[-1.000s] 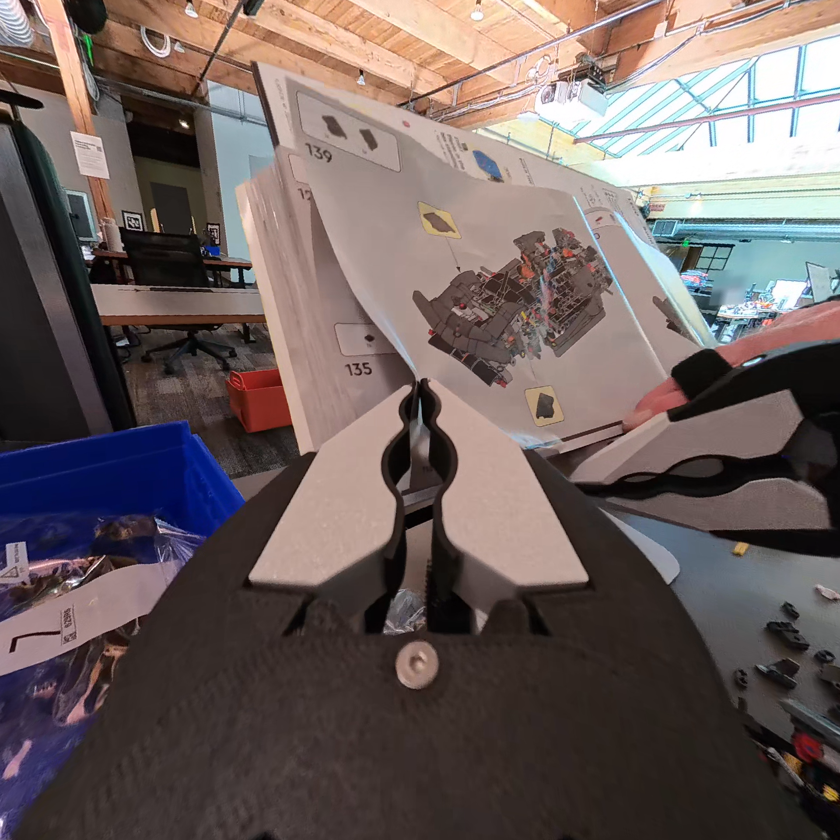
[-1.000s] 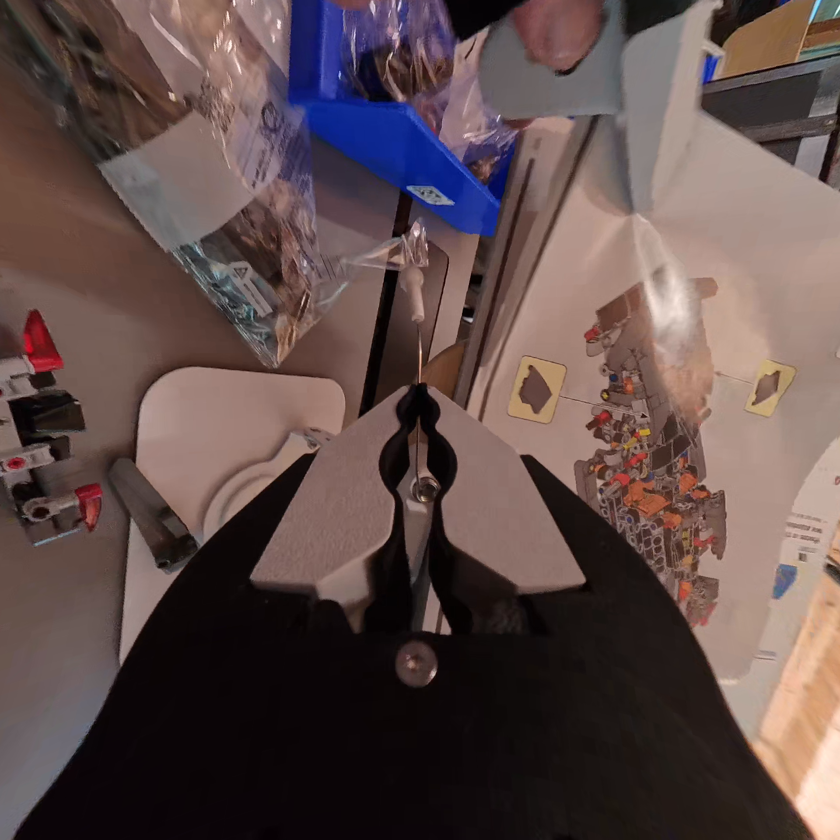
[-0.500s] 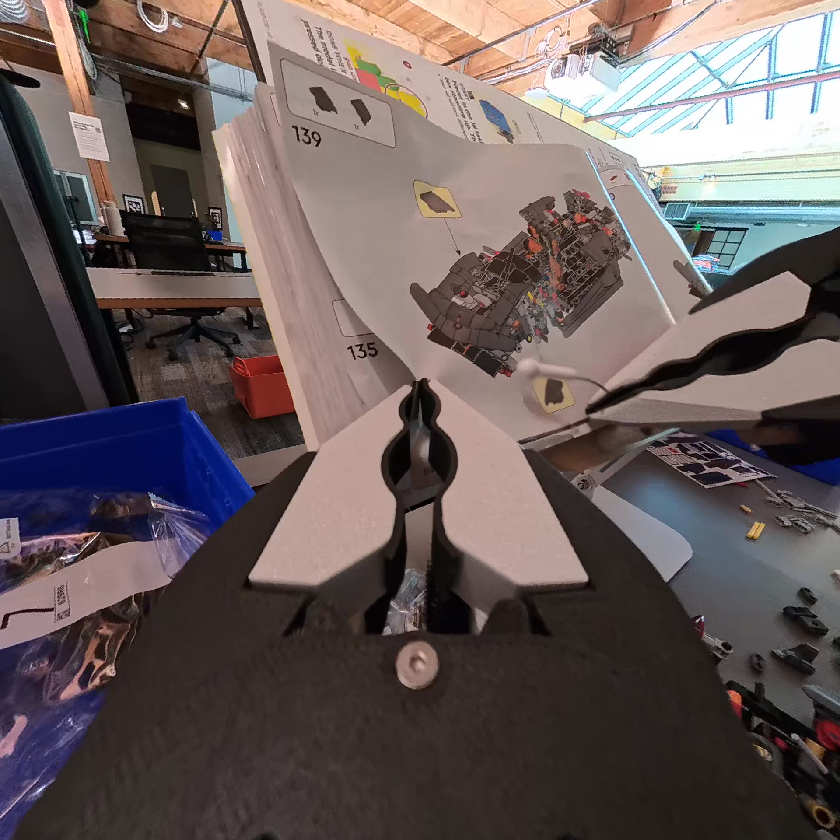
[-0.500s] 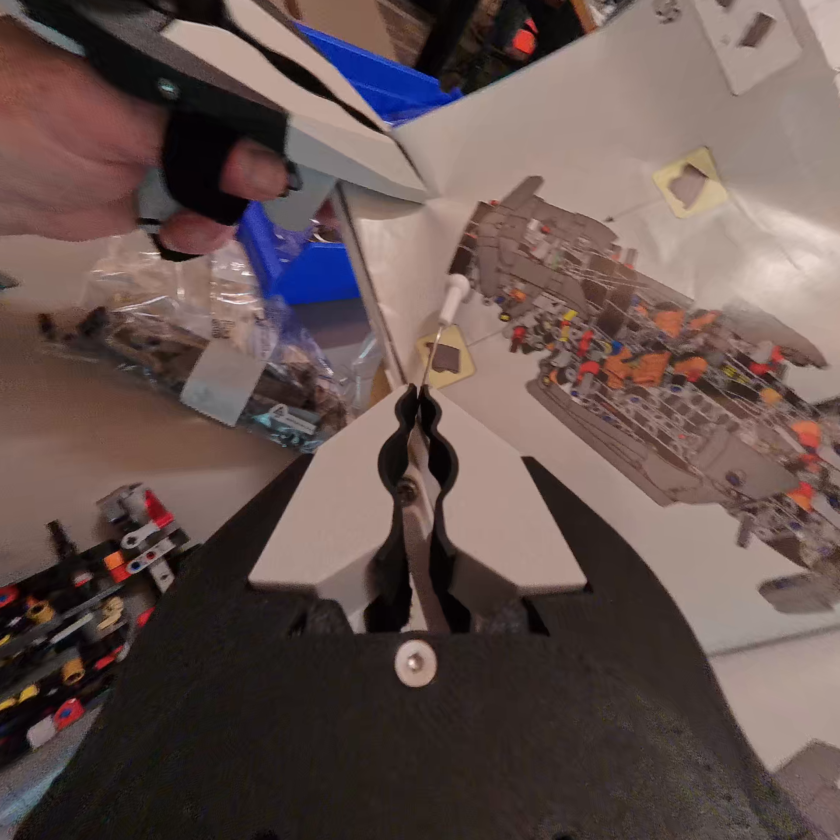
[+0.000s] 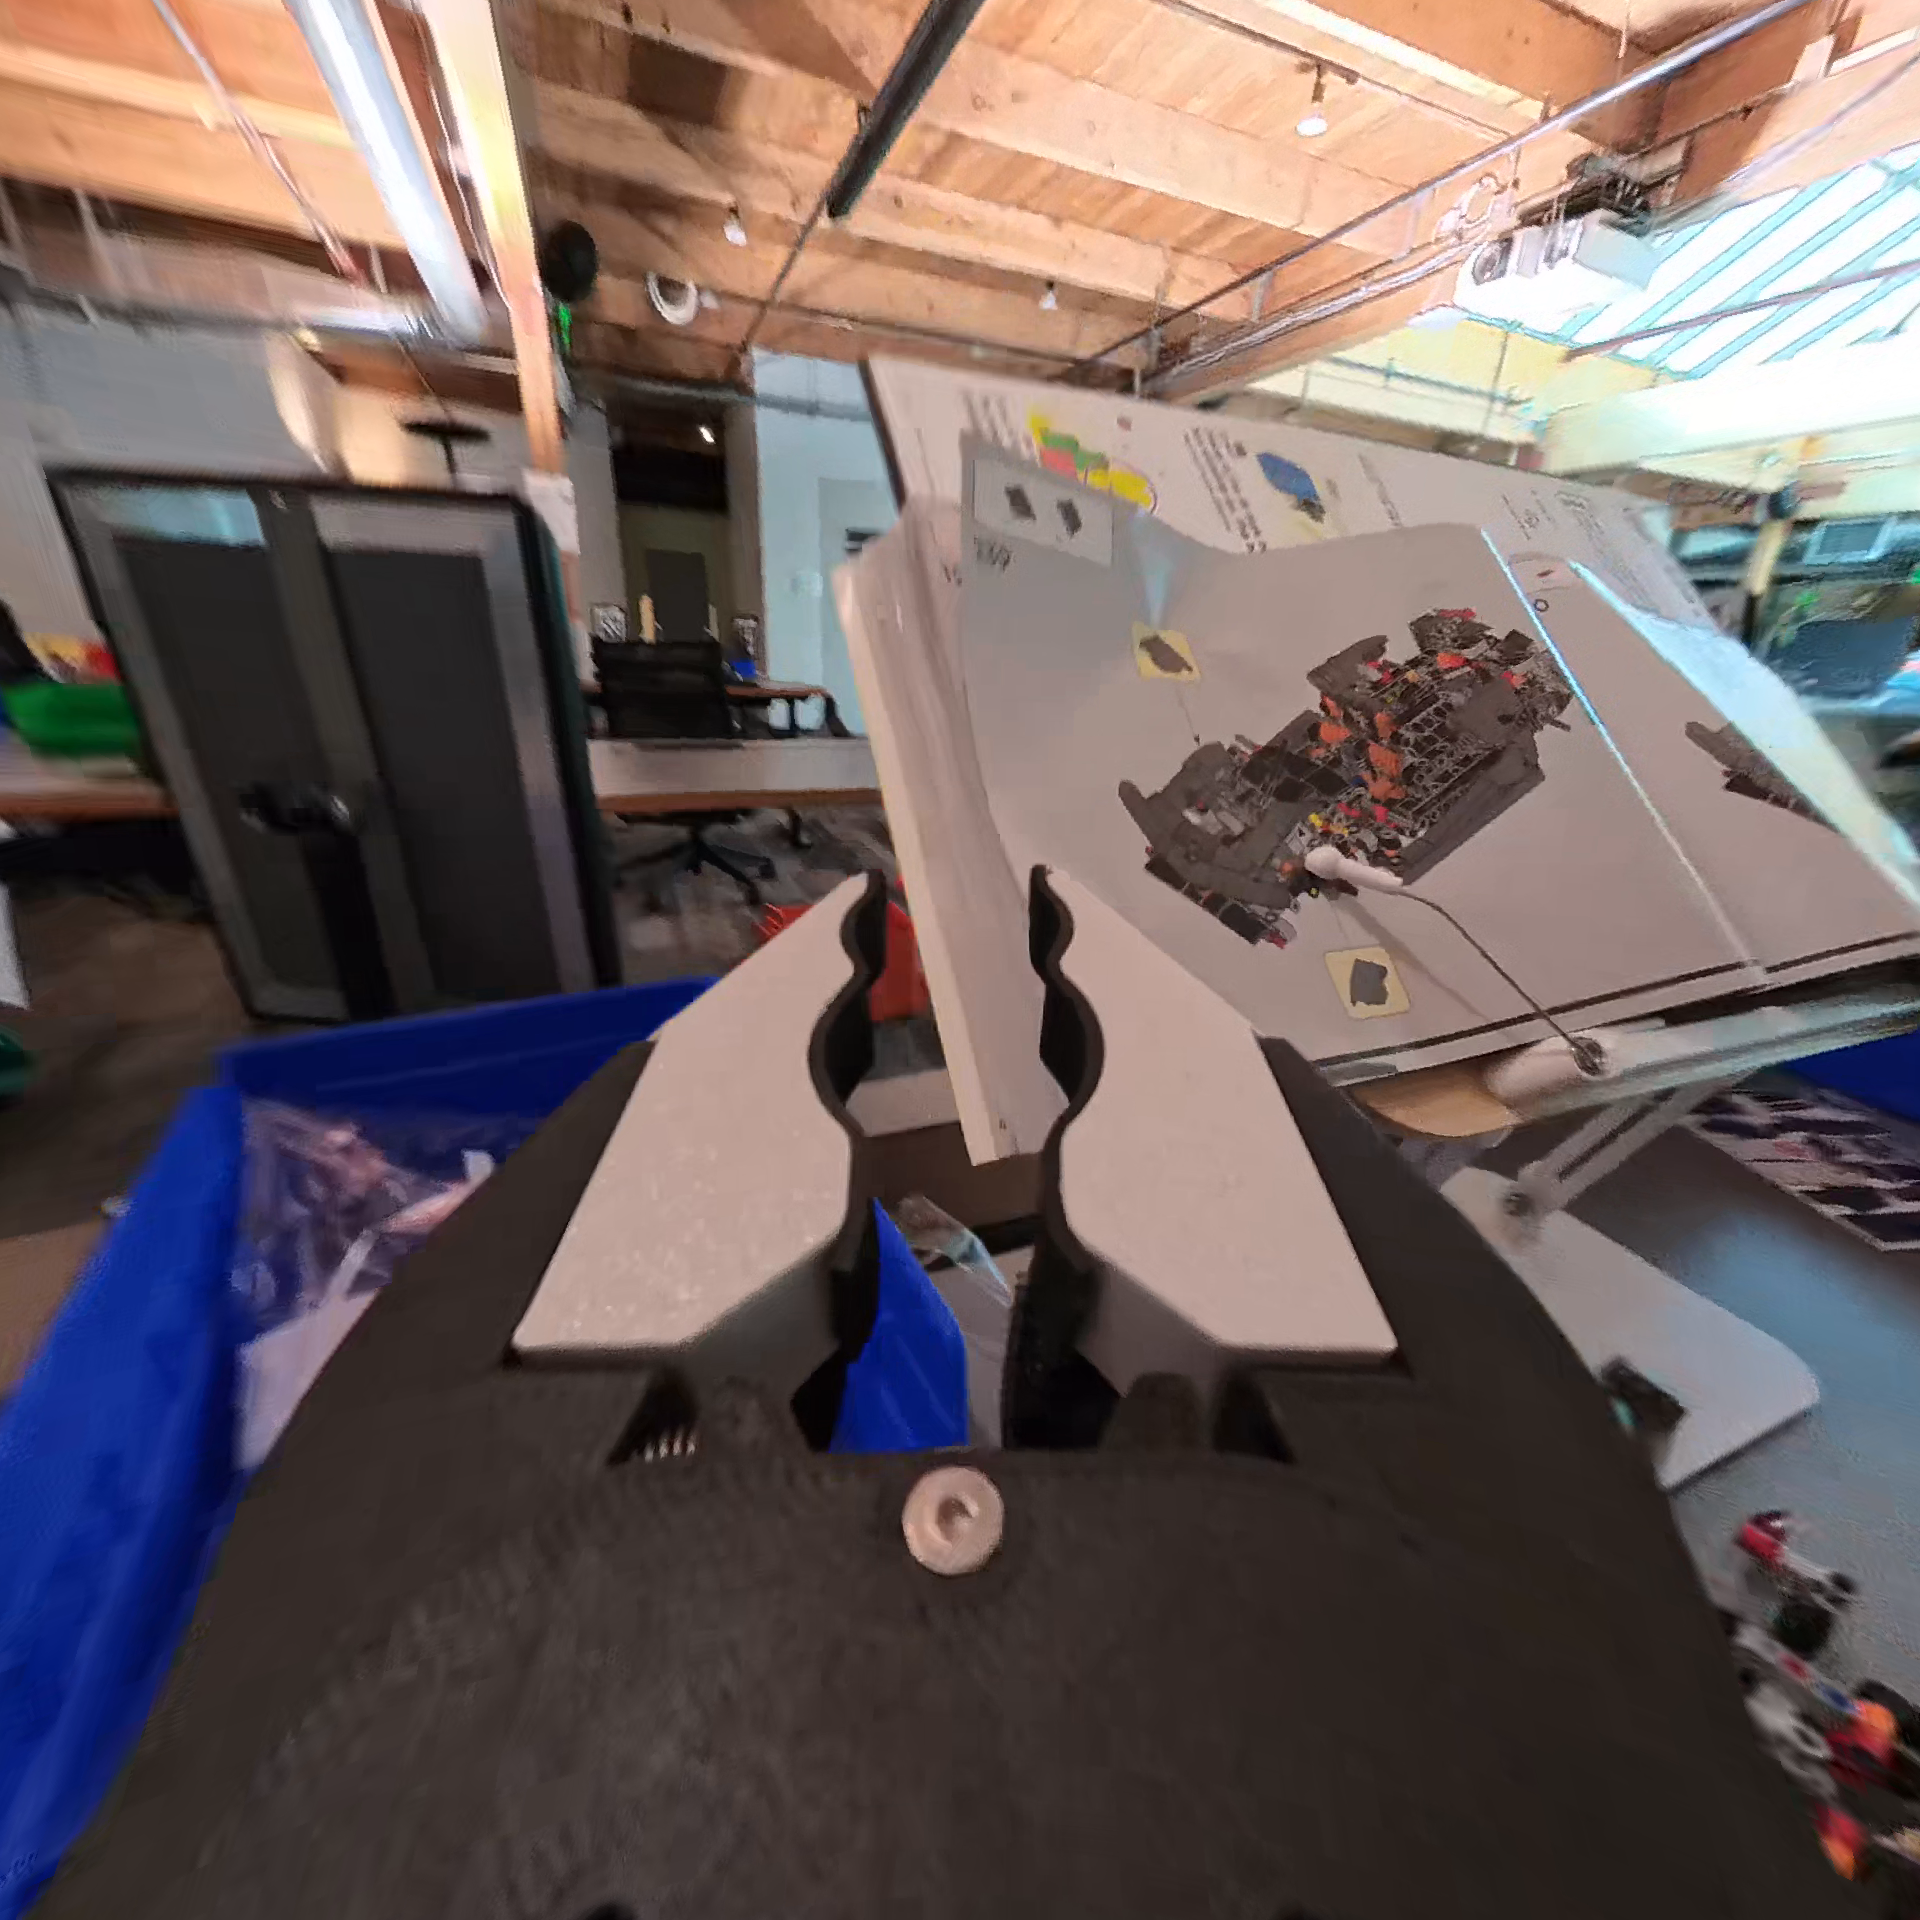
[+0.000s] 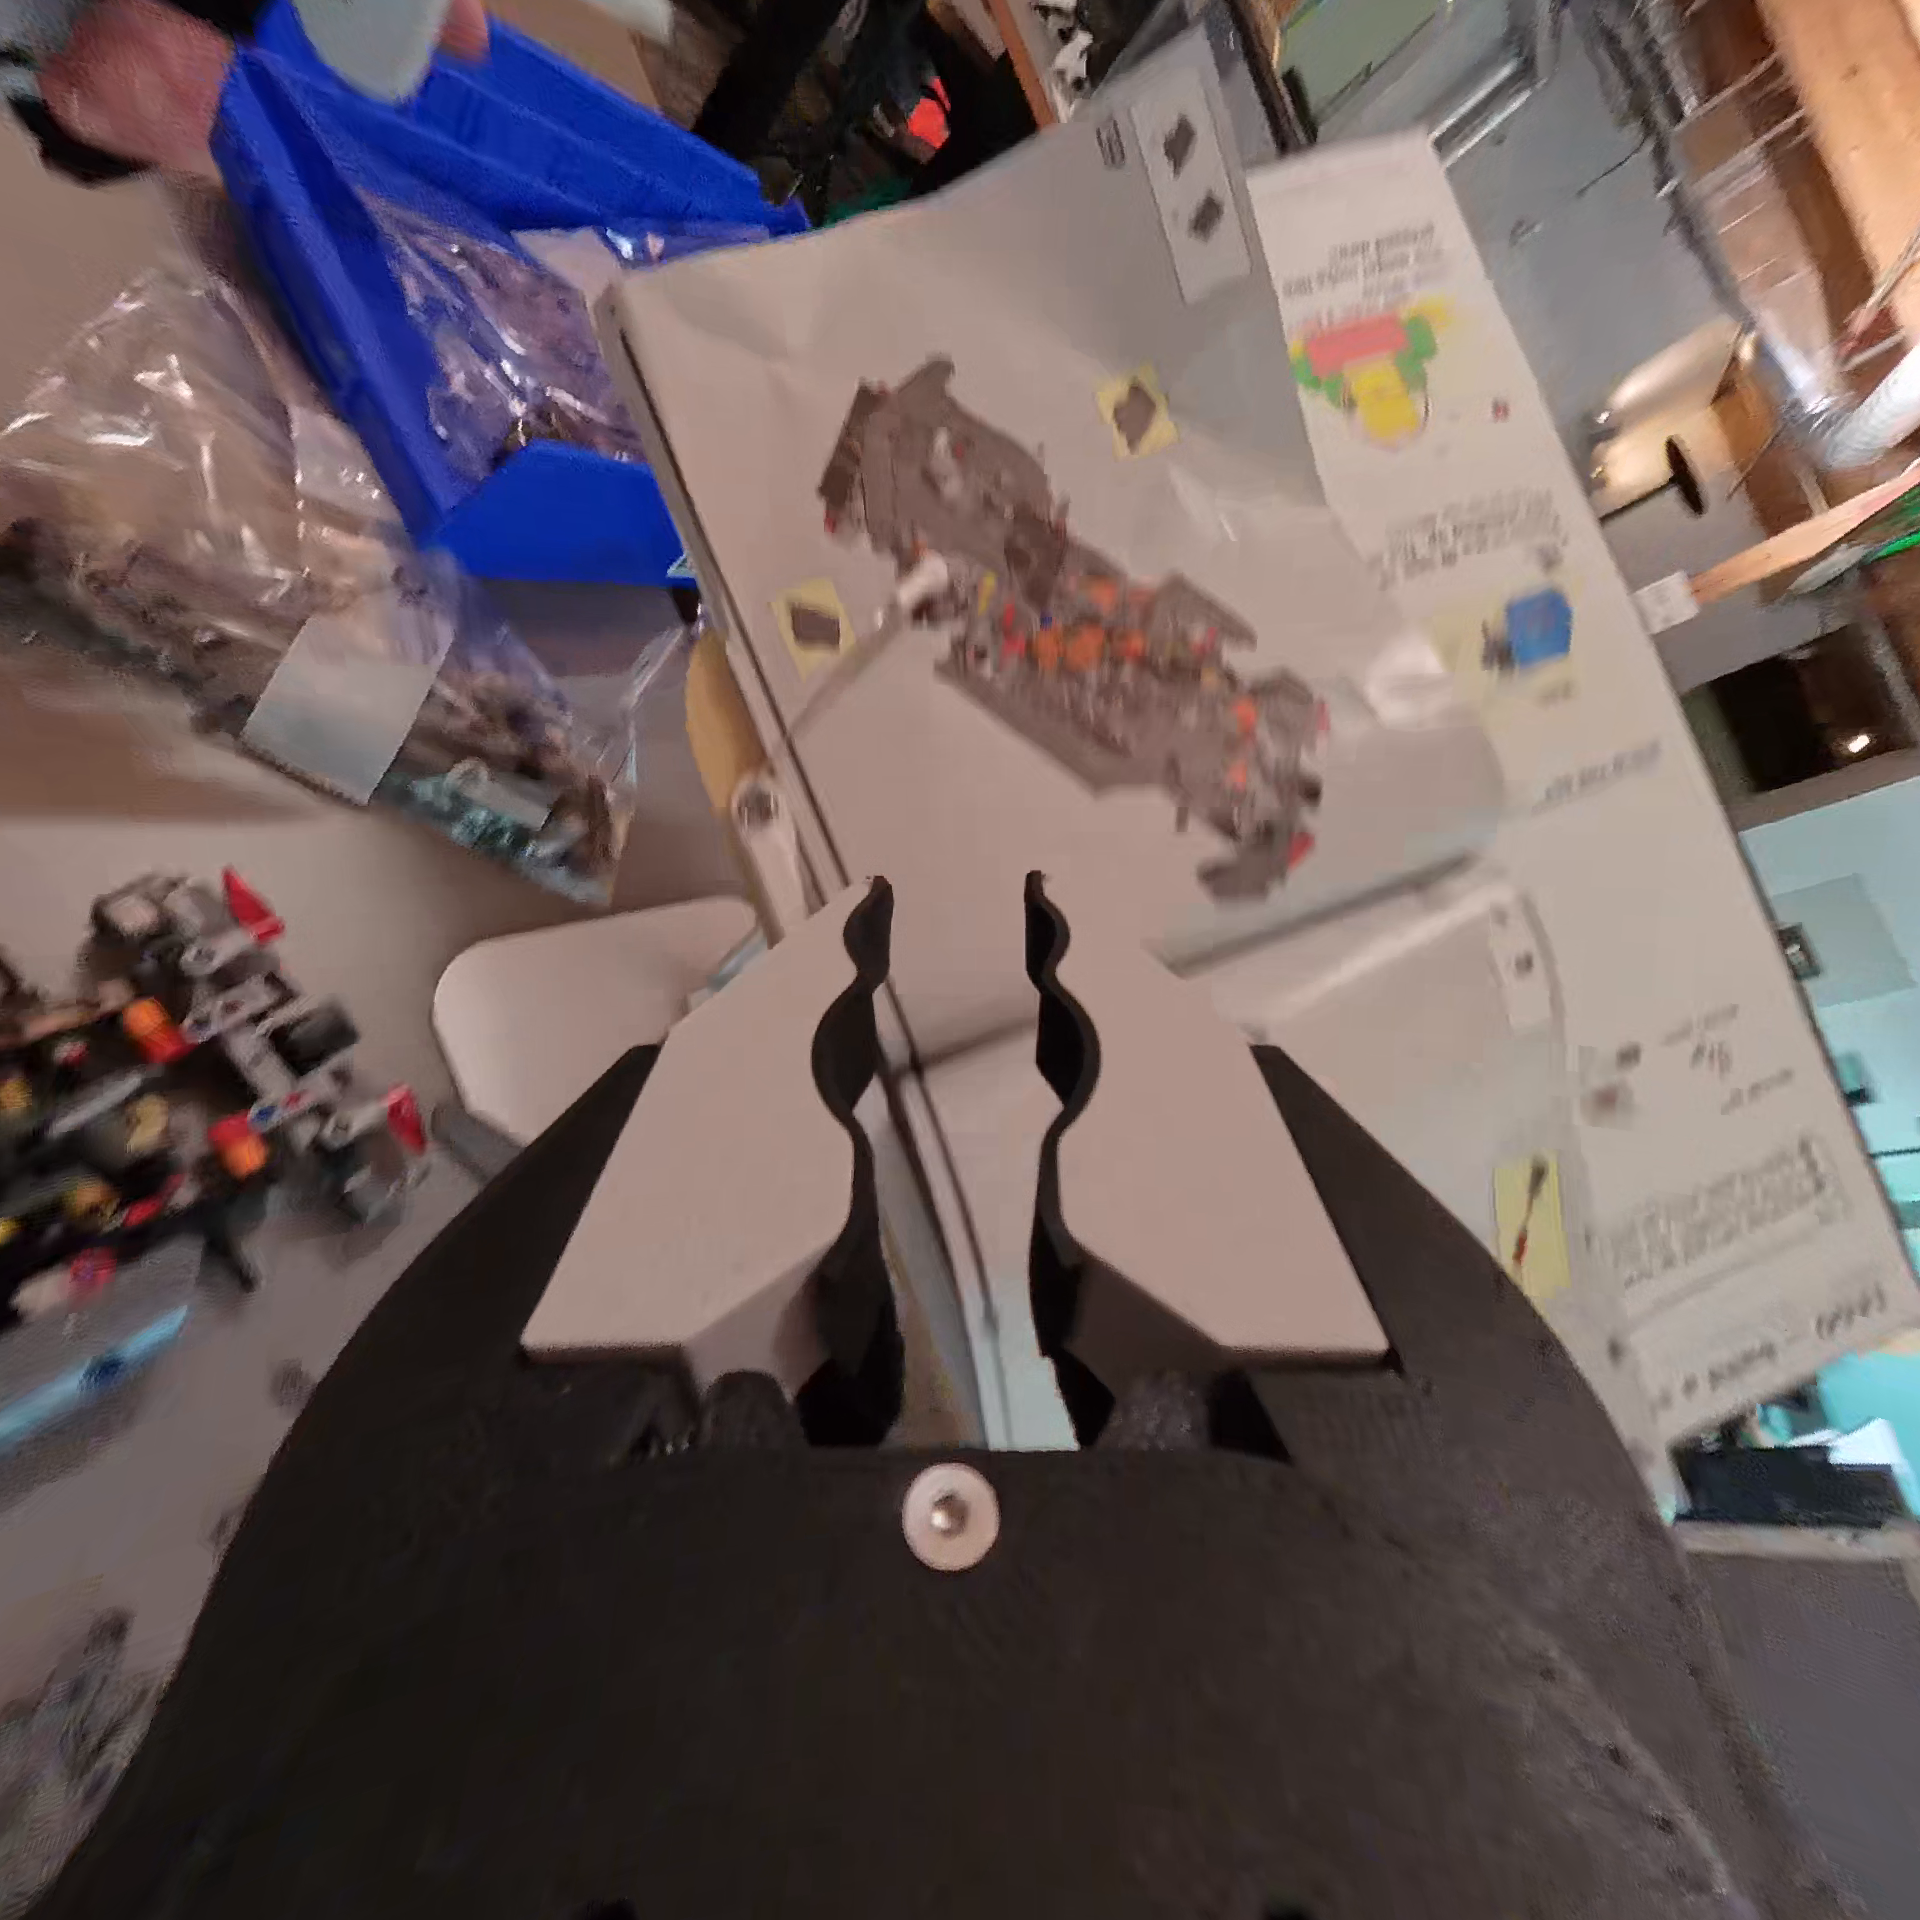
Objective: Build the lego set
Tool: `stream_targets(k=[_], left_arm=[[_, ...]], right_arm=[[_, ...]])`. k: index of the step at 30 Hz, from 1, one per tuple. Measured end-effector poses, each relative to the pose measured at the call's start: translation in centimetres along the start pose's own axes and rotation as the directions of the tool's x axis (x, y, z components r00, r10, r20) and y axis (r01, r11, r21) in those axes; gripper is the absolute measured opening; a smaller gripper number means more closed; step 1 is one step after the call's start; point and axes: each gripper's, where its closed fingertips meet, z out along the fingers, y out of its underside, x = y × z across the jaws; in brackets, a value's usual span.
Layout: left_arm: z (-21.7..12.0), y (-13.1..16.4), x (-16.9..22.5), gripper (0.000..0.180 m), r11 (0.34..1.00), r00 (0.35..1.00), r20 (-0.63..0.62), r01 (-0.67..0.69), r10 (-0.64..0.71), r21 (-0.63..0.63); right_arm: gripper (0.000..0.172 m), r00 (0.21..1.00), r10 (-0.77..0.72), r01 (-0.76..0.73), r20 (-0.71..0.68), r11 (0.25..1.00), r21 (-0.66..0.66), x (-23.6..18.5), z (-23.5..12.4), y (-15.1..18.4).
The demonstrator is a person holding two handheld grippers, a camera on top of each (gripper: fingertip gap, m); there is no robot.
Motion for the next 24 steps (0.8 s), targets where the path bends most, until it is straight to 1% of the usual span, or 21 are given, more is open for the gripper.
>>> stream_targets(k=[2,3,4,6,9,11,12,13,14,16,19,20,22,24], left_arm=[[-0.7,-1.9,2.0,0.023,0.991,0.992,-0.006,-0.128,0.128,0.03],[-0.9,-2.7,3.7,0.021,0.979,0.979,-0.024,-0.202,0.203,0.041],[-0.9,-3.3,5.9,0.018,0.961,0.96,-0.058,-0.271,0.273,0.048],[-0.3,-3.6,10.8,0.018,0.932,0.918,-0.163,-0.359,0.361,0.043],[1.1,-2.8,18.6,0.016,0.892,0.838,-0.325,-0.45,0.437,0.039],[2.3,-1.5,23.1,0.015,0.851,0.771,-0.403,-0.524,0.492,0.037],[3.1,-1.0,25.0,0.015,0.824,0.738,-0.419,-0.564,0.529,0.046],[3.8,-0.6,26.6,0.014,0.796,0.705,-0.428,-0.602,0.565,0.059],[4.6,-0.3,28.0,0.014,0.77,0.675,-0.436,-0.635,0.596,0.068],[6.0,0.7,30.4,0.011,0.725,0.618,-0.467,-0.685,0.632,0.074],[8.4,2.9,32.1,0.009,0.675,0.572,-0.523,-0.738,0.632,0.008],[9.1,3.6,32.3,0.008,0.651,0.558,-0.526,-0.759,0.642,-0.01],[10.3,5.0,32.4,0.005,0.6,0.528,-0.53,-0.799,0.664,-0.043],[11.2,5.8,32.6,0.001,0.563,0.504,-0.512,-0.825,0.695,-0.048]], right_arm=[[0.021,0.999,0.038,-0.038,0.028,0.999,-0.018,0.2,-2.4,2.7],[0.02,0.998,0.047,-0.045,0.047,0.998,-0.034,0.1,-3.5,4.2],[0.02,0.997,0.052,-0.049,0.054,0.997,-0.059,0.0,-4.3,6.1],[0.022,0.997,0.048,-0.042,0.057,0.993,-0.114,-0.1,-5.5,9.8],[0.025,0.996,0.062,-0.05,0.06,0.982,-0.184,-0.7,-6.6,14.5],[0.026,0.997,0.065,-0.056,0.035,0.978,-0.201,-0.6,-6.8,16.3],[0.026,0.998,0.063,-0.058,0.018,0.978,-0.201,-0.5,-6.8,16.8],[0.023,0.999,0.051,-0.05,-0.002,0.978,-0.202,-0.3,-6.7,17.3],[0.012,0.999,0.041,-0.039,0.003,0.972,-0.232,-0.5,-6.6,18.2],[0.012,0.996,0.093,-0.084,0.018,0.953,-0.291,-0.9,-6.1,20.0],[0.023,0.985,0.17,-0.155,0.024,0.942,-0.296,-1.3,-5.3,21.7],[0.022,0.983,0.179,-0.165,0.025,0.943,-0.288,-1.4,-5.0,22.0],[0.005,0.977,0.206,-0.19,0.045,0.953,-0.237,-1.9,-4.4,21.6],[0.0,0.976,0.21,-0.192,0.062,0.957,-0.218,-2.3,-4.0,21.5]])
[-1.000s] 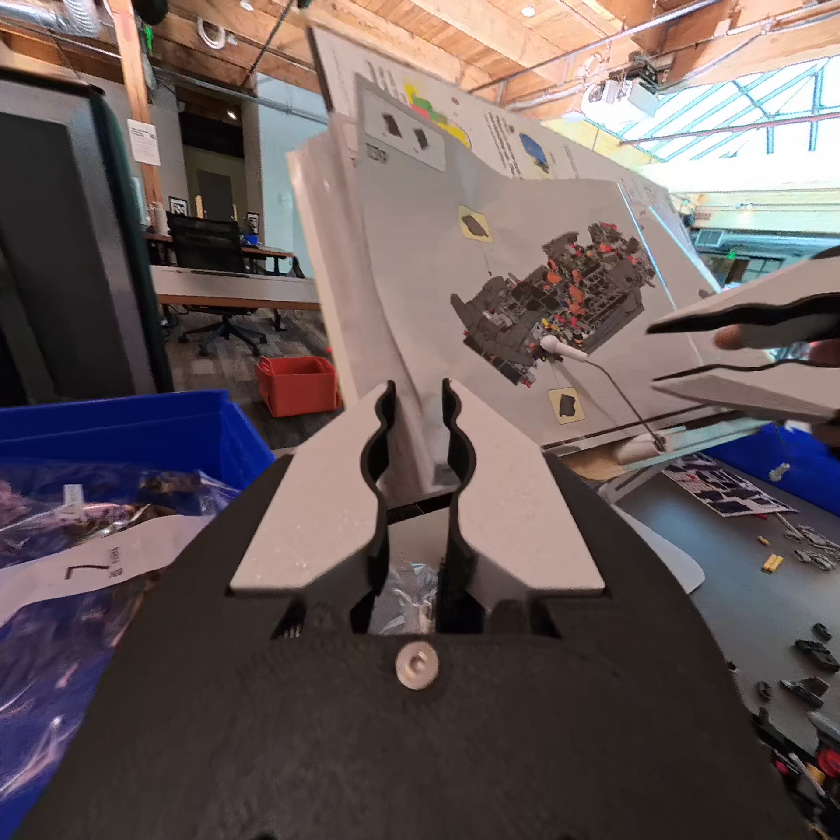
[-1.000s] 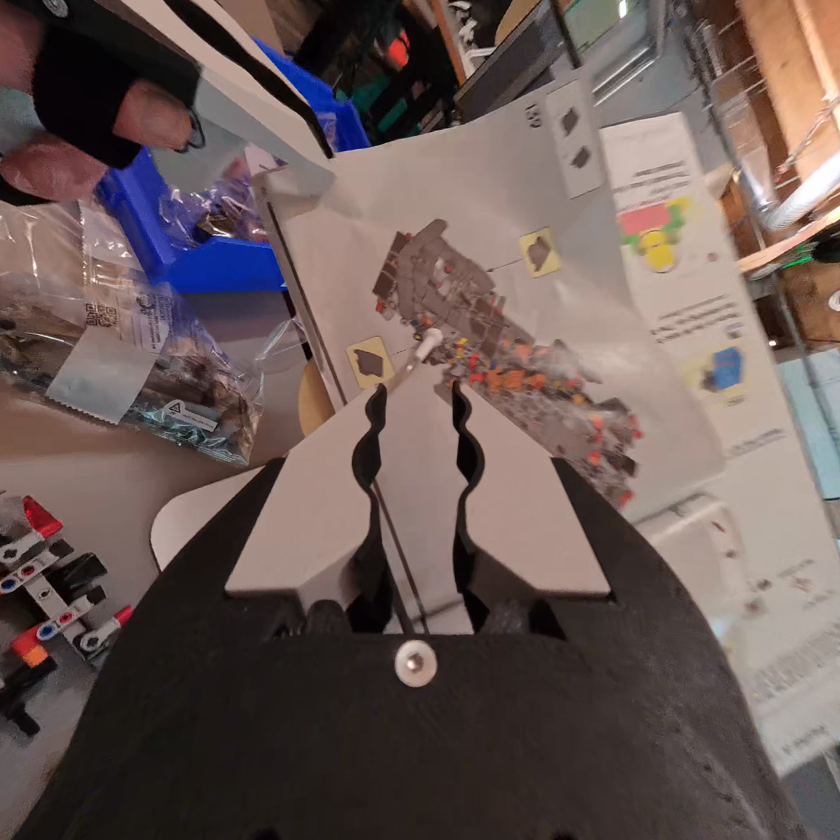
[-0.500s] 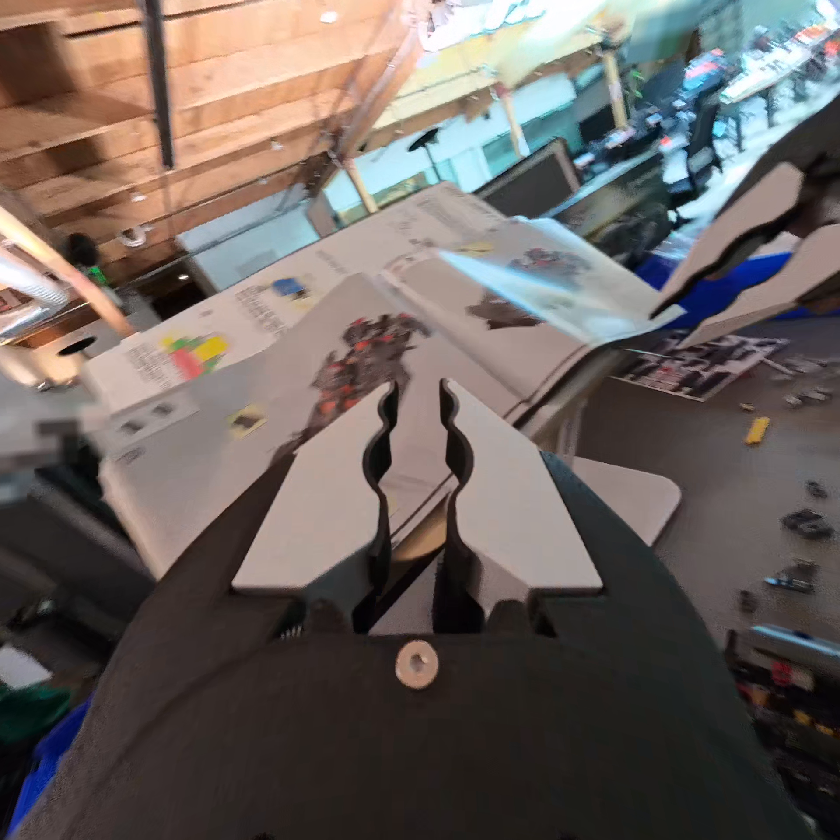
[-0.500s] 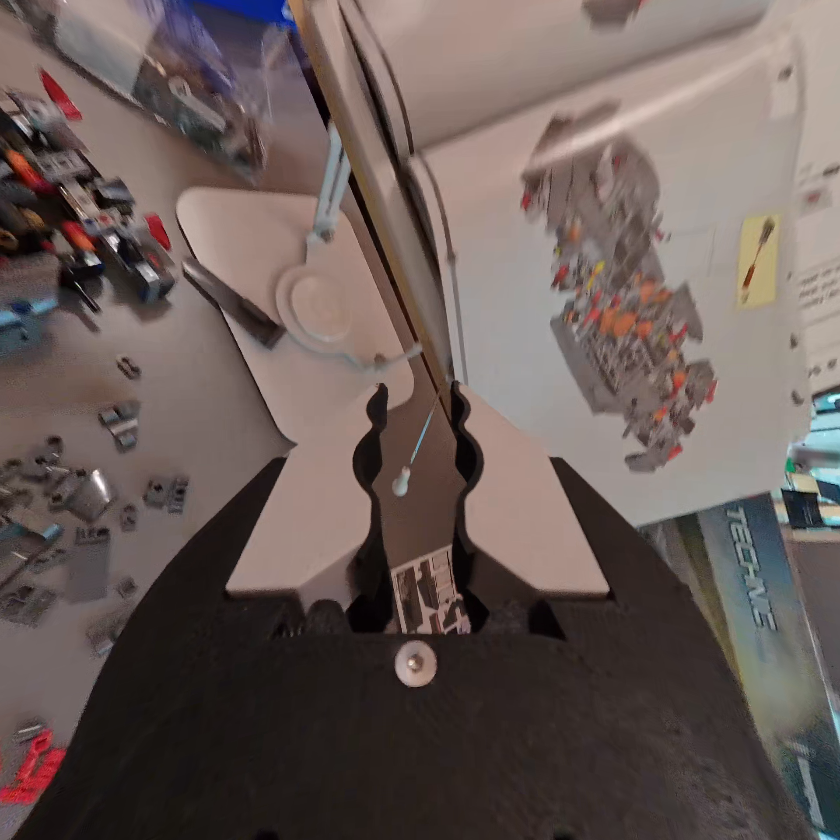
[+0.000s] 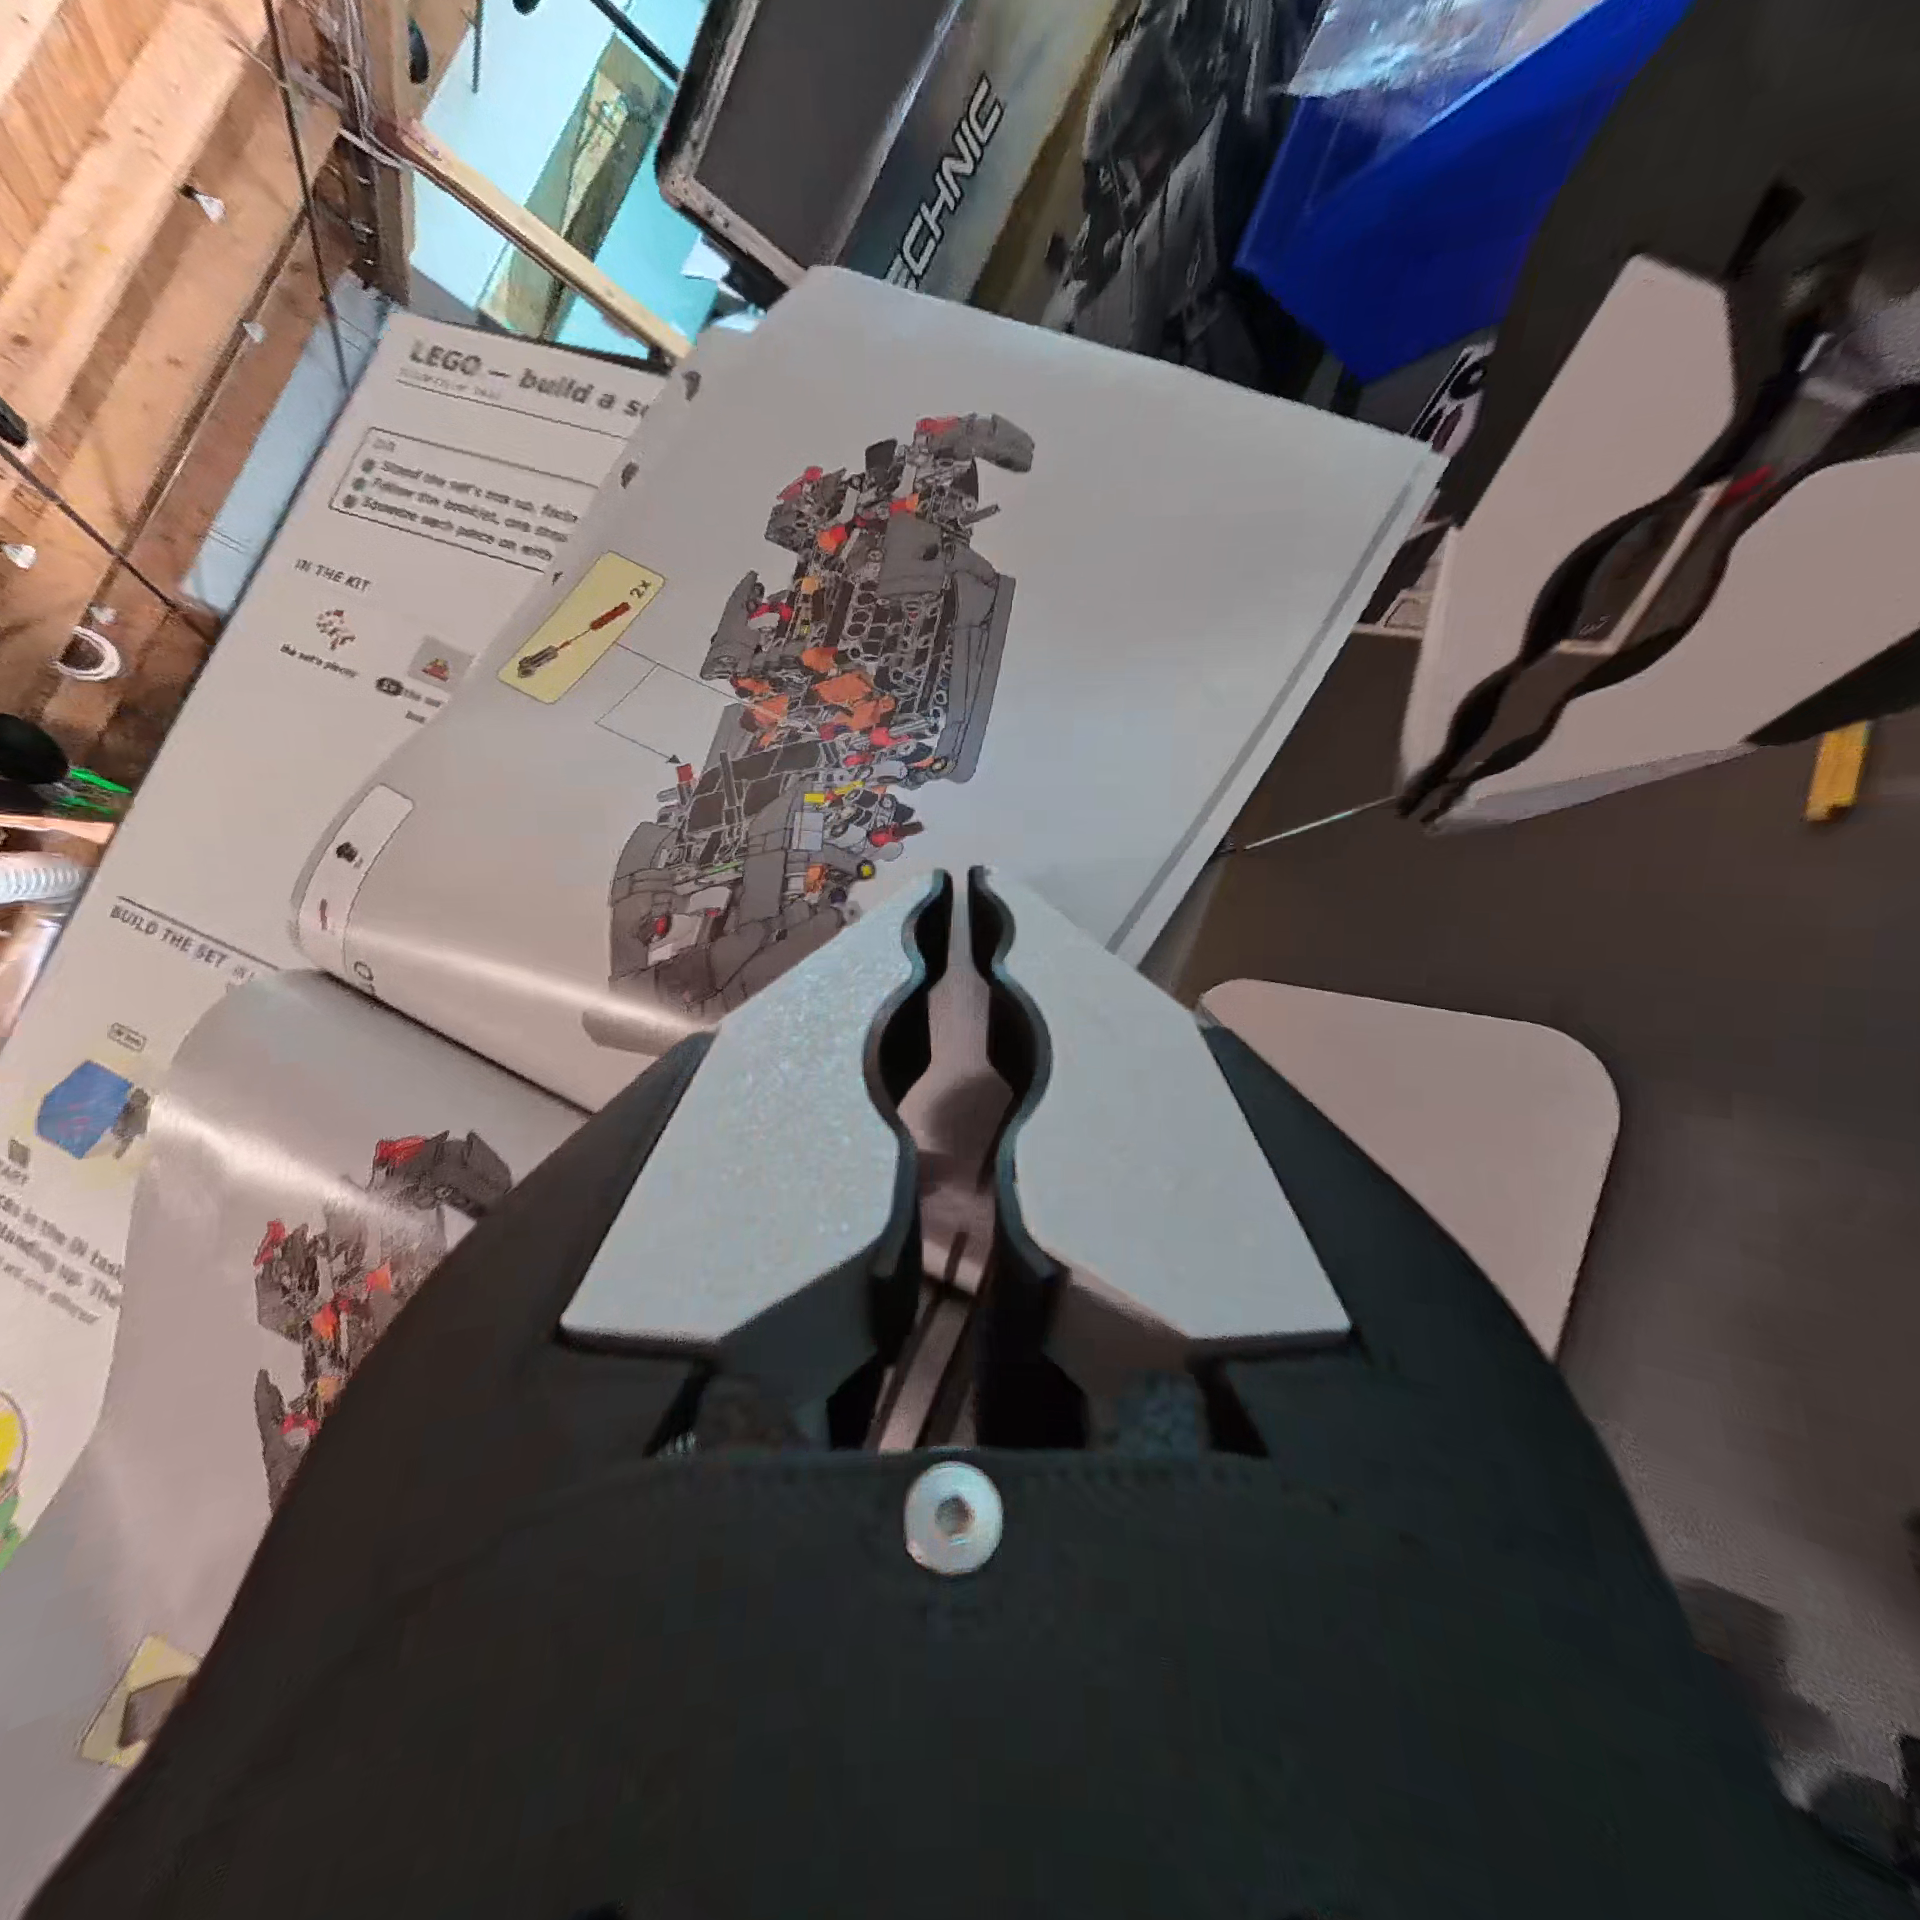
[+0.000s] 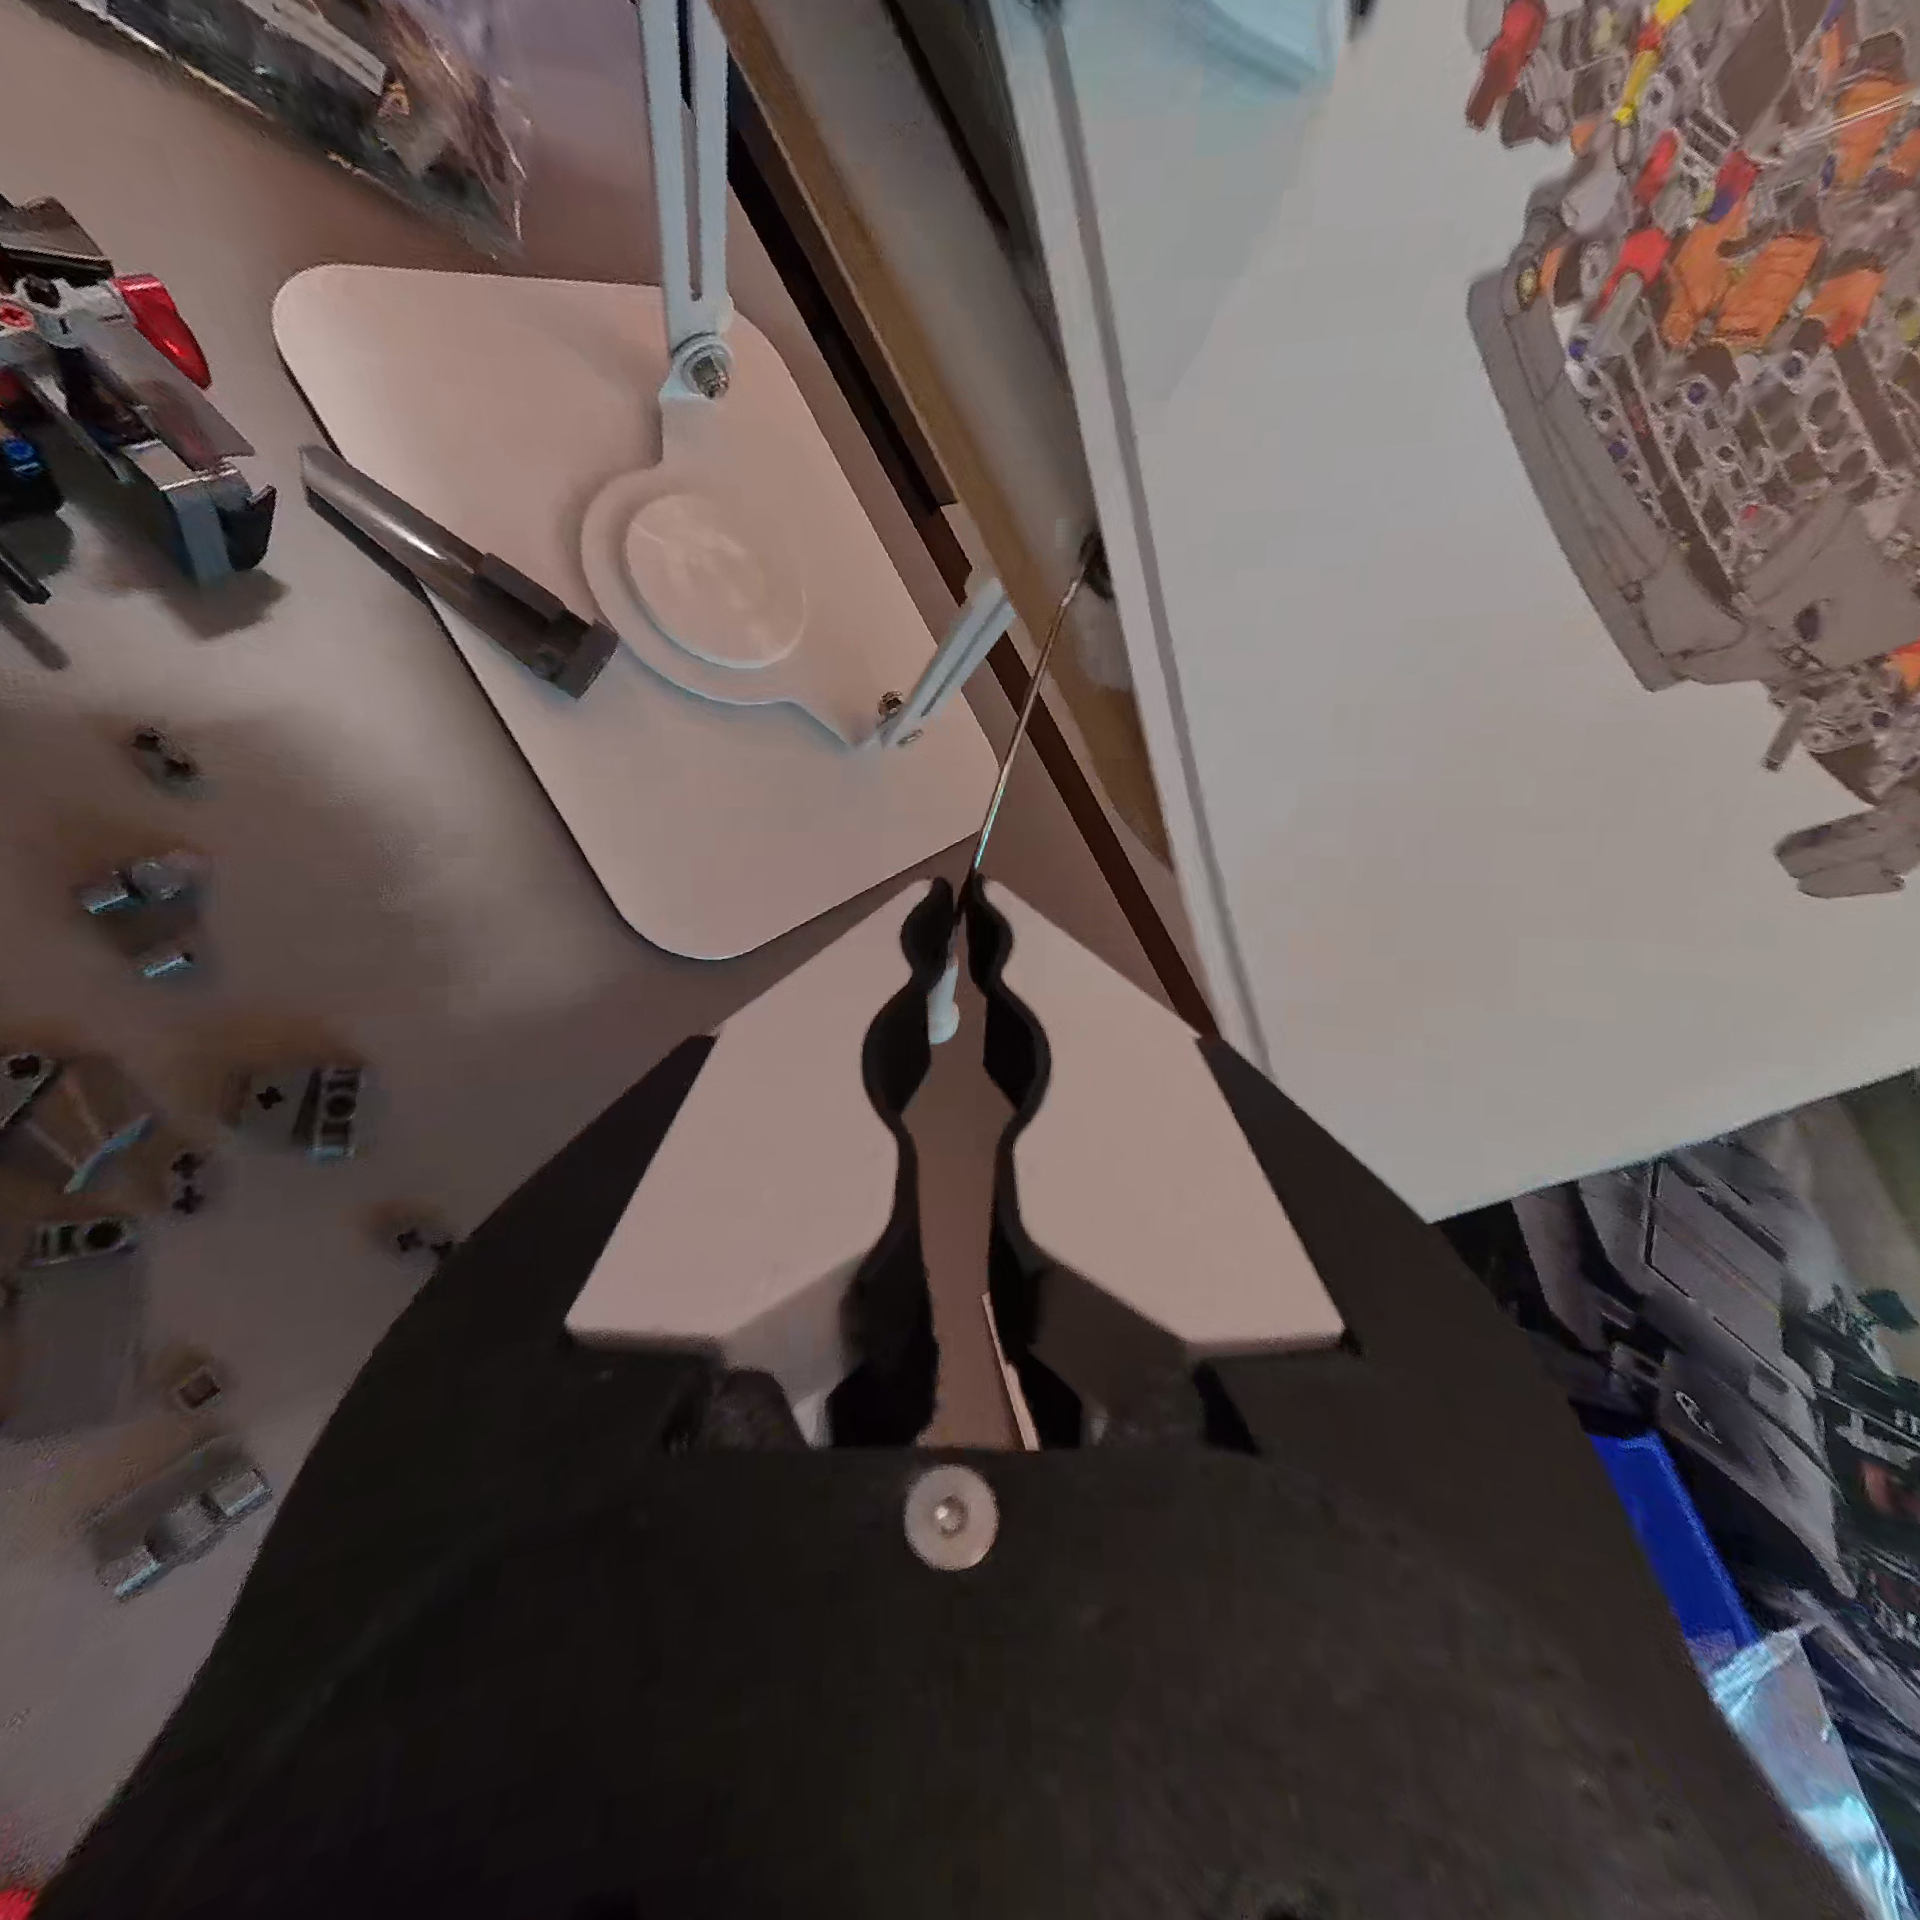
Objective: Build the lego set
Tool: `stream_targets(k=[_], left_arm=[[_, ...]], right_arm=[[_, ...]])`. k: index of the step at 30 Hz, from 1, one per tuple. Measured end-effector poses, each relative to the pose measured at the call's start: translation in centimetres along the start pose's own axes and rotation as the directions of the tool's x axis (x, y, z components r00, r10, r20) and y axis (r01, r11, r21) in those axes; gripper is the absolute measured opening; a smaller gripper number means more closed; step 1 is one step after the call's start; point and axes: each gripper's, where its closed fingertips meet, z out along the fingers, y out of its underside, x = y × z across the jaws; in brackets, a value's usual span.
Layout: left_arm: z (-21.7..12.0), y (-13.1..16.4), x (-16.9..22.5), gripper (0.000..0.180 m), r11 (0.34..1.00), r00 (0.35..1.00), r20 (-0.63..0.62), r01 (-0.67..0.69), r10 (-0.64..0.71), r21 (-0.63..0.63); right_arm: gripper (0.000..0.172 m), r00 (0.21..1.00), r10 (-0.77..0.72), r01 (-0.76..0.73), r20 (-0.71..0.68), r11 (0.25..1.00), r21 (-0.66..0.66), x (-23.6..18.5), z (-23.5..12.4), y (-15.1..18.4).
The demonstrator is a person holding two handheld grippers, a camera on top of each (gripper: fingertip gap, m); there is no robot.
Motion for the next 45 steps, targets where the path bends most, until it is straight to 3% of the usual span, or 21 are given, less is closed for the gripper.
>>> stream_targets(k=[5,10,17,24,27,29,32,35,40,45], left_arm=[[2.0,0.4,0.0,0.0,0.998,0.998,0.047,-0.048,0.05,-0.045],[2.9,0.8,0.2,0.0,0.996,0.996,0.067,-0.058,0.062,-0.07],[3.1,1.0,0.3,0.0,0.996,0.999,0.035,-0.024,0.027,-0.088],[3.2,1.0,0.5,0.0,0.996,1.0,0.019,-0.01,0.012,-0.094],[3.1,1.1,0.5,0.0,0.995,1.0,0.022,-0.008,0.01,-0.1],[3.0,1.0,0.6,0.0,0.995,1.0,0.007,0.021,-0.021,-0.094],[2.5,0.7,0.6,0.003,0.996,0.998,-0.015,0.056,-0.057,-0.067],[1.1,-0.4,0.2,0.017,0.996,0.996,-0.034,0.087,-0.087,0.012],[-4.0,-2.3,-0.7,0.024,0.98,0.987,-0.07,0.151,-0.143,0.127],[-10.7,-0.6,-0.8,0.026,0.979,0.984,-0.07,0.171,-0.164,0.115]], right_arm=[[0.0,0.998,-0.053,0.052,-0.041,0.998,-0.03,1.1,-1.0,0.1],[0.0,0.957,-0.269,0.254,-0.112,0.959,-0.128,3.0,-3.2,-0.8],[0.0,0.724,-0.677,0.608,-0.133,0.717,-0.342,6.1,-3.7,-2.5],[0.001,0.533,-0.832,0.748,-0.151,0.547,-0.375,8.8,-1.2,-4.6],[0.005,0.584,-0.79,0.726,-0.186,0.611,-0.316,9.1,-0.2,-5.2],[0.022,0.643,-0.736,0.678,-0.209,0.675,-0.291,10.0,-0.5,-5.2],[0.032,0.721,-0.655,0.601,-0.226,0.754,-0.267,10.9,-1.9,-4.8],[0.034,0.744,-0.605,0.547,-0.282,0.795,-0.263,12.1,-4.5,-4.6],[0.03,0.76,-0.56,0.498,-0.331,0.828,-0.259,11.1,-9.4,-3.9],[0.026,0.842,-0.451,0.416,-0.297,0.892,-0.175,7.2,-13.6,-3.0]])
